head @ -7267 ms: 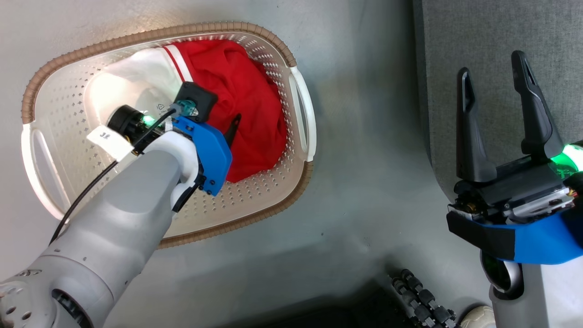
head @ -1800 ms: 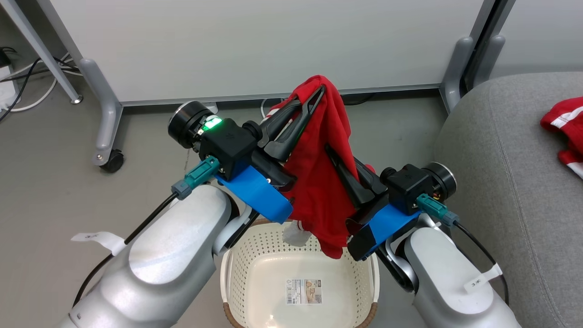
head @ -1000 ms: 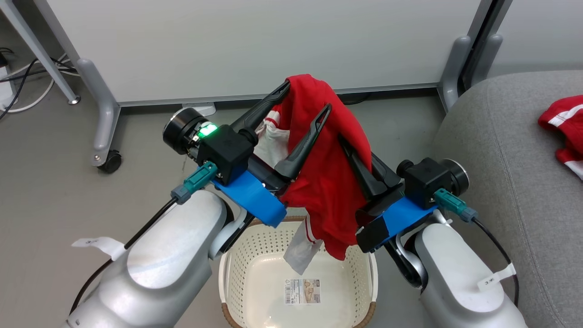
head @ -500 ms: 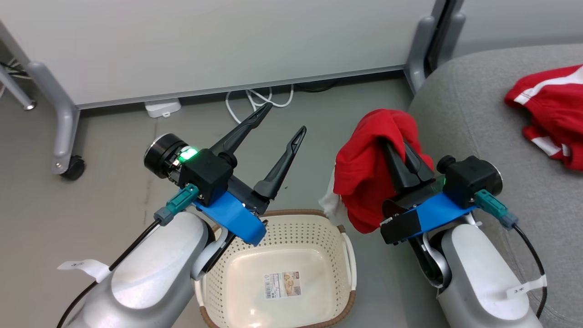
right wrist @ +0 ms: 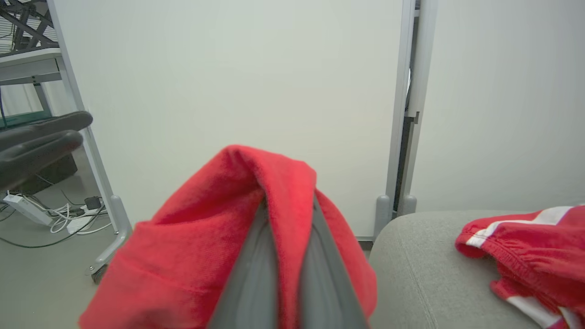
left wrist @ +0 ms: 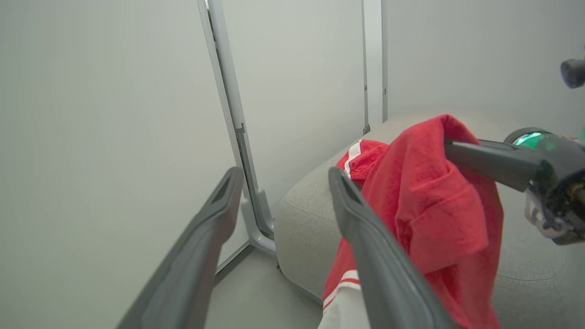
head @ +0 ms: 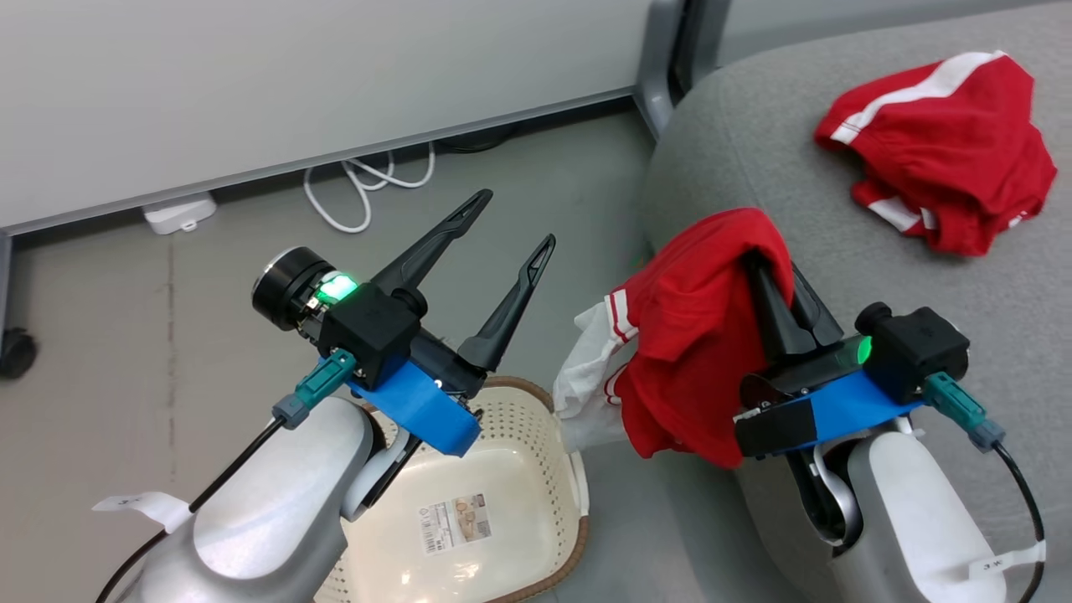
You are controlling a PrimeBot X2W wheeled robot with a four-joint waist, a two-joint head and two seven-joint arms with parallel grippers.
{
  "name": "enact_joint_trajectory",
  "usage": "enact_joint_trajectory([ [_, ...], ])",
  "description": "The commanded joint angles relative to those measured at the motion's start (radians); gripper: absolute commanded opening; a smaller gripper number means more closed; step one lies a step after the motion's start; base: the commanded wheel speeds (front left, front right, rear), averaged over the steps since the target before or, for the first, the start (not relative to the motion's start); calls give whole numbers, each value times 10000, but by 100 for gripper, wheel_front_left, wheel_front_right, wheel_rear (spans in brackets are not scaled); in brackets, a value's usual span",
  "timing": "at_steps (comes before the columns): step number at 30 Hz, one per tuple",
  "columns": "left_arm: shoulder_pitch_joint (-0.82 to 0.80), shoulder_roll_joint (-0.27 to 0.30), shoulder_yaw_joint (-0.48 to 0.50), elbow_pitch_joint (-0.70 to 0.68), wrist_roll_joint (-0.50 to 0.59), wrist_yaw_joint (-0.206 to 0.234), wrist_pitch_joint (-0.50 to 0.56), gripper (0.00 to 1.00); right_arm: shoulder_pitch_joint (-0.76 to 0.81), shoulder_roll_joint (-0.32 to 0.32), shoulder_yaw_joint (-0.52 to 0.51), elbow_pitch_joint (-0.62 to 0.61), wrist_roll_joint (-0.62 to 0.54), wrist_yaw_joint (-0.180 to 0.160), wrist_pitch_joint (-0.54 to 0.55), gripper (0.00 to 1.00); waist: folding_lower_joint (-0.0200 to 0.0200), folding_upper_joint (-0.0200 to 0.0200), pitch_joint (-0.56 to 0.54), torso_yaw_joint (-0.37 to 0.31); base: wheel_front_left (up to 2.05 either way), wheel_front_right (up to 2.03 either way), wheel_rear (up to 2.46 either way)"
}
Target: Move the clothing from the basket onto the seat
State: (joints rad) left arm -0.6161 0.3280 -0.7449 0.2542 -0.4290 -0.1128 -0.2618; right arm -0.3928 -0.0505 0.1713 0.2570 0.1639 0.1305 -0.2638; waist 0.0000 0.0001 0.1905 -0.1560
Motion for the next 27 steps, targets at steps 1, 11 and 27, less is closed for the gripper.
enact_joint_trajectory([
  [1,98,25,7,-9,36,-22,-46,100,162,3,-88,-133,-31,5,-9,0,0,-1,136,-306,0,0,0],
  [11,15,0,-211,94,87,-106,-46,100,767,1,-629,-617,14,5,-9,0,0,-1,386,-1074,0,0,0],
  [27,-212,31,-352,29,175,-125,-46,100,594,1,-1097,-1095,78,5,-11,0,0,-1,806,-1624,0,0,0],
])
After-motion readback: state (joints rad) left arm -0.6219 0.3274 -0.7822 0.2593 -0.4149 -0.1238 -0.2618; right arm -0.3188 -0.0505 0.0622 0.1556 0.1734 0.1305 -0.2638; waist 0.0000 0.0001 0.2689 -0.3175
